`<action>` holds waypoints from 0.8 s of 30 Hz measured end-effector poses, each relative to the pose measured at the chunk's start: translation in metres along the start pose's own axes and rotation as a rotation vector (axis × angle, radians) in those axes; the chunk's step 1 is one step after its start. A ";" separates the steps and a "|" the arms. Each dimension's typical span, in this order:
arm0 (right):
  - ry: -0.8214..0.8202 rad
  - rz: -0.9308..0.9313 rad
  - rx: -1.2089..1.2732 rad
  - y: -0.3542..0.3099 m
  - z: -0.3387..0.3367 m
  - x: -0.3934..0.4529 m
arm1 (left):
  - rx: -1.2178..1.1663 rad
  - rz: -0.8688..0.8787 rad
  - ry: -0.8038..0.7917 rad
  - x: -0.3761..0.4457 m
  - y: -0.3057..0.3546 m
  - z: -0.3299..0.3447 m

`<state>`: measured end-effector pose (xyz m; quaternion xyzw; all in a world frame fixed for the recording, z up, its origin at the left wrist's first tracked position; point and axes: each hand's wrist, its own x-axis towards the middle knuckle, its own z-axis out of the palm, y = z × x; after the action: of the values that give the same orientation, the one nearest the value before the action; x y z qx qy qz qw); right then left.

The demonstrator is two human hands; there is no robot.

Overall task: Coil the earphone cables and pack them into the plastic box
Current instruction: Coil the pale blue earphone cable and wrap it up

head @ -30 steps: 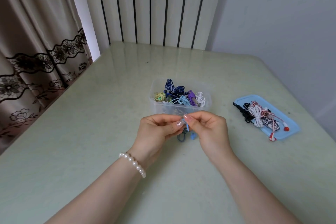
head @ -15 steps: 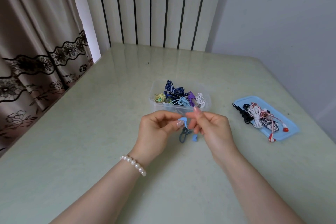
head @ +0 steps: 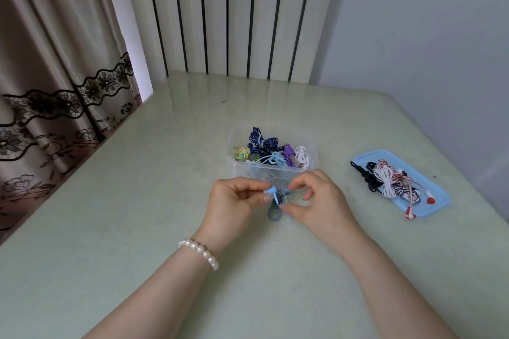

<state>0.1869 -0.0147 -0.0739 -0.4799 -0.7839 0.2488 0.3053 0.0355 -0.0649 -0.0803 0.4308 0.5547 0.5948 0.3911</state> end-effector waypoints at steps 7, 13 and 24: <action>0.018 0.124 0.320 -0.005 -0.008 0.003 | -0.023 -0.032 0.048 -0.002 0.004 0.002; 0.012 0.112 0.571 -0.023 -0.033 0.012 | -0.129 -0.022 0.074 0.003 0.019 0.005; 0.092 0.070 0.681 -0.039 -0.060 0.026 | -0.274 -0.036 0.038 0.012 0.043 0.010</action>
<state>0.1969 -0.0016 0.0005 -0.3877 -0.6244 0.4846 0.4743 0.0416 -0.0542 -0.0367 0.3520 0.4831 0.6659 0.4464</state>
